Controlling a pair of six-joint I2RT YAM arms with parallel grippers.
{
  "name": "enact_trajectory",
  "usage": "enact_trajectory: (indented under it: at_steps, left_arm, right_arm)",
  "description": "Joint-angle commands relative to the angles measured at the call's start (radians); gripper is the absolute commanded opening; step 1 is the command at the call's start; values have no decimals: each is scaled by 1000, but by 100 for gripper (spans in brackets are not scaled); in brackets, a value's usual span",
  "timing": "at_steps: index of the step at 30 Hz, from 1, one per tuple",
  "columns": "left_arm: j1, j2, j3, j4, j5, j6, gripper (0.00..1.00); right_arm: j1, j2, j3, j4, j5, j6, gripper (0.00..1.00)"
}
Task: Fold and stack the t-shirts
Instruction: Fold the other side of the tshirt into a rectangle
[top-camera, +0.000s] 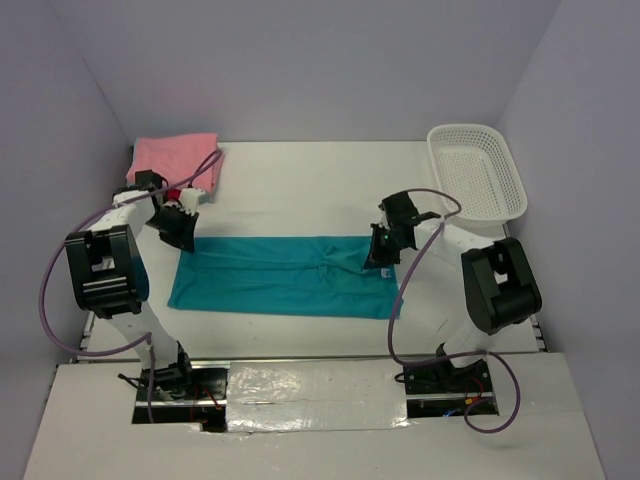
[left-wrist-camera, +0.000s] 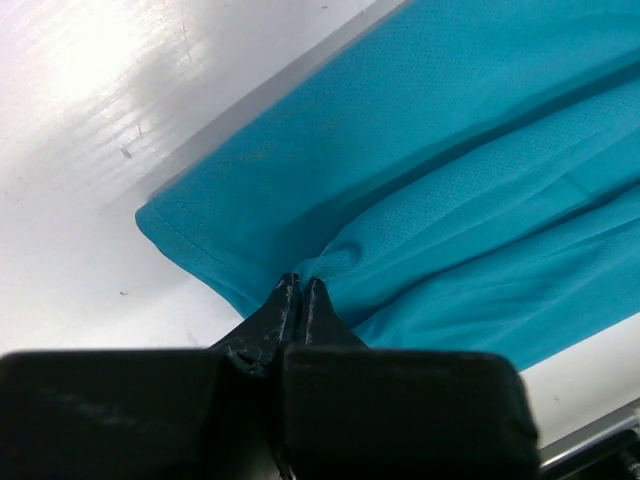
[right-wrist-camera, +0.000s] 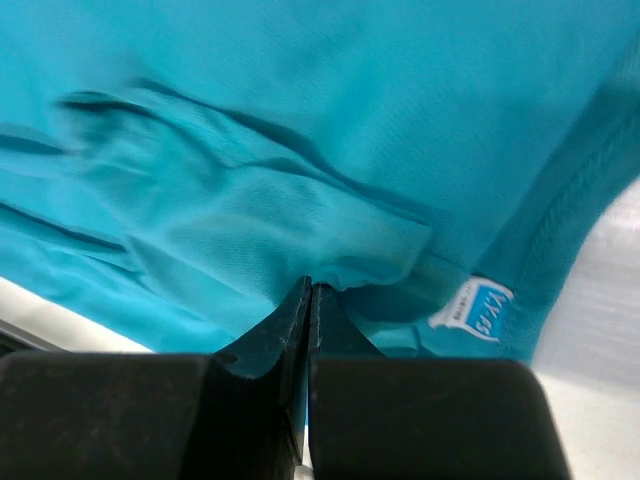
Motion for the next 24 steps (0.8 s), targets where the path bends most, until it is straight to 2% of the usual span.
enact_trajectory:
  at_steps: [1, 8, 10, 14, 18, 24]
  left_arm:
    - [-3, -21, 70, 34, 24, -37, 0]
    - [-33, 36, 271, 203, 1, -123, 0]
    - [-37, 33, 299, 221, -6, -120, 0]
    - [-35, -33, 235, 240, -3, -65, 0]
    - [-35, -159, 58, 247, -1, 67, 0]
    - [11, -243, -60, 136, -9, 206, 0]
  right_arm:
    - [-3, 24, 130, -29, 13, -36, 0]
    - [-66, 186, 533, -172, 93, -96, 0]
    - [-72, 200, 578, -201, 98, -103, 0]
    - [-70, 154, 505, -182, 87, -99, 0]
    - [-69, 84, 379, -126, 40, -80, 0]
    - [-66, -50, 162, -73, 13, -51, 0]
